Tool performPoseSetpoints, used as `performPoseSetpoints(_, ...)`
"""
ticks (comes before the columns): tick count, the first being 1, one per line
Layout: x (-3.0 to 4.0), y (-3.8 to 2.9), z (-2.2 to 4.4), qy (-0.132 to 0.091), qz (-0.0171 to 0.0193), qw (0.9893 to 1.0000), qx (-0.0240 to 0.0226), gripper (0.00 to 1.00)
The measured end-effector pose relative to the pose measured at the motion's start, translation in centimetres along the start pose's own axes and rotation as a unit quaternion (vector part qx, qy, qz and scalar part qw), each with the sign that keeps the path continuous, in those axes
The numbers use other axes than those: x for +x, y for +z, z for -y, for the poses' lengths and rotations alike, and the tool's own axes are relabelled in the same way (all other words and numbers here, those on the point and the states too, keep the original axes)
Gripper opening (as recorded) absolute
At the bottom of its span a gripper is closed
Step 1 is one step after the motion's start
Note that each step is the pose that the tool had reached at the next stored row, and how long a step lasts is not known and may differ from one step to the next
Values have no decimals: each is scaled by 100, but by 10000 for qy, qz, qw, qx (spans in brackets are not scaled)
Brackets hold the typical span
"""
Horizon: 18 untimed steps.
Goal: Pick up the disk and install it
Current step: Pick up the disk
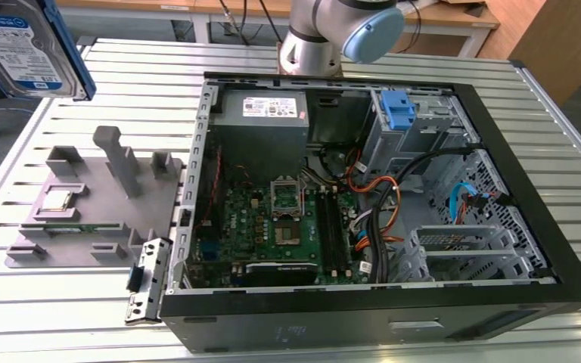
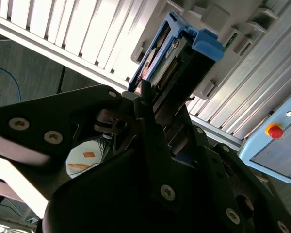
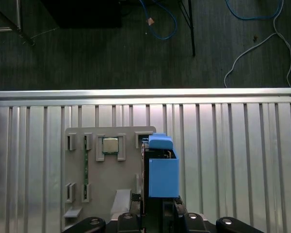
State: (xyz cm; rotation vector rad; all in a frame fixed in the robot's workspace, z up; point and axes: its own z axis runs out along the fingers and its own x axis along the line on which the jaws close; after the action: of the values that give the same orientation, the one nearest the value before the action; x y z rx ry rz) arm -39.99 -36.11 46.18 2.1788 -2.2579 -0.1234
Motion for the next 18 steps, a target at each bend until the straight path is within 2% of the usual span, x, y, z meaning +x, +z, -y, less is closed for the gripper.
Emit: performPoseSetpoints(18,-4,-50,-2,0,0,10000,0,35)
